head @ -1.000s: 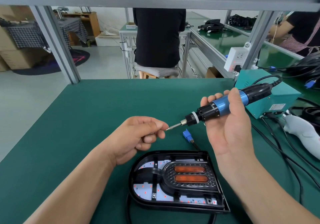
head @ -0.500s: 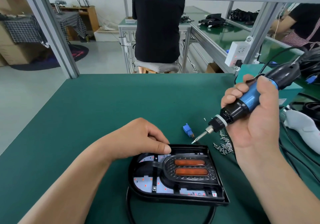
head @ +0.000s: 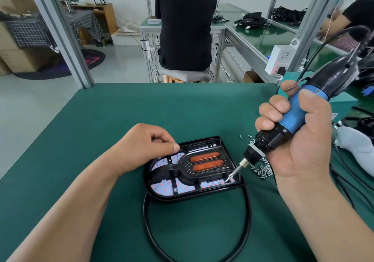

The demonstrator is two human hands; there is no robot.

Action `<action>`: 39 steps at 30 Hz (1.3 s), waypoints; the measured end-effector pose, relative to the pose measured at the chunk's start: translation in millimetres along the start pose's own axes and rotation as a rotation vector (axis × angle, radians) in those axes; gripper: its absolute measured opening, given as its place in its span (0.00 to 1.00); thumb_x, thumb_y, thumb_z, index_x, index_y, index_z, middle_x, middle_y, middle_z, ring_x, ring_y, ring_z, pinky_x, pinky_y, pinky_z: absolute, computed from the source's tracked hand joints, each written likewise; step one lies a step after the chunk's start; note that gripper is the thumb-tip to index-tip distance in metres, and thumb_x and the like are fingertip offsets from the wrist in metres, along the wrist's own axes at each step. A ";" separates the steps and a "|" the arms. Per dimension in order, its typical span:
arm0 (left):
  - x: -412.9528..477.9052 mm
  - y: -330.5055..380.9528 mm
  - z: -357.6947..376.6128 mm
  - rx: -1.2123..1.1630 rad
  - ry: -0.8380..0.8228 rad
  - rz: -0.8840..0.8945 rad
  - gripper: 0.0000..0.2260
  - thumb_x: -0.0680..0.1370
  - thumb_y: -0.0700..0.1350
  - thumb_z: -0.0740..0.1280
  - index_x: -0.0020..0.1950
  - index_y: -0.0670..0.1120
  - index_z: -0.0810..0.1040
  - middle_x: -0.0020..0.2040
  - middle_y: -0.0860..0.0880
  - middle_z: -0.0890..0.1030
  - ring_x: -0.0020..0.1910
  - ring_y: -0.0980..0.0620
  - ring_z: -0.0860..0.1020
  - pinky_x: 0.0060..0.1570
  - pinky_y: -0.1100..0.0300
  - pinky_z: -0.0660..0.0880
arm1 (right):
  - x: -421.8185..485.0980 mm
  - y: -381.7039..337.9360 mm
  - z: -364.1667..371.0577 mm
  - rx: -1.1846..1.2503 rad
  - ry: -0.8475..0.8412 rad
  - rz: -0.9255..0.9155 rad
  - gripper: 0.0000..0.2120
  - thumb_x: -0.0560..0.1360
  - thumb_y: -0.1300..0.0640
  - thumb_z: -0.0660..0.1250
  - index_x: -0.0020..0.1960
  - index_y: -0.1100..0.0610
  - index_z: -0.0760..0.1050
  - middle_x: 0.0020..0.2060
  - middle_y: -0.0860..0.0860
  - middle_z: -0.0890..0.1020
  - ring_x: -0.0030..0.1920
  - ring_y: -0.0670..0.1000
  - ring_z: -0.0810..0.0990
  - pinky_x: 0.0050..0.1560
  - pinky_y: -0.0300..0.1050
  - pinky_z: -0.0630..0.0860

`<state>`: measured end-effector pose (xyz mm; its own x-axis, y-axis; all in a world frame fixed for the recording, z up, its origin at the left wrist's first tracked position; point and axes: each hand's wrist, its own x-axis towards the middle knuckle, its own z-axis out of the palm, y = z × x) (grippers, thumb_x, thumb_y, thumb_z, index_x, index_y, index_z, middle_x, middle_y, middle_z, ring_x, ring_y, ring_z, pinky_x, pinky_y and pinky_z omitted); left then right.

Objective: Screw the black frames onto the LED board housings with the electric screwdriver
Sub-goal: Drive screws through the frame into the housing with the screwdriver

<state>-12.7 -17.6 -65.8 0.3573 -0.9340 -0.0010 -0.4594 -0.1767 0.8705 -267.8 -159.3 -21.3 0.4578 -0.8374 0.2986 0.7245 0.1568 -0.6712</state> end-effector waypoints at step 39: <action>0.5 -0.5 15.7 -0.001 0.052 0.034 0.07 0.74 0.45 0.80 0.39 0.49 0.85 0.28 0.53 0.65 0.29 0.52 0.62 0.30 0.63 0.62 | -3.6 -1.6 5.2 -0.153 -0.180 -0.005 0.09 0.77 0.57 0.59 0.55 0.52 0.74 0.34 0.47 0.71 0.32 0.48 0.70 0.31 0.41 0.72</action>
<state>-25.1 -22.8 -73.9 0.3833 -0.9220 0.0543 -0.4716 -0.1449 0.8698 -268.0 -153.7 -17.8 0.5488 -0.7291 0.4089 0.6468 0.0604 -0.7603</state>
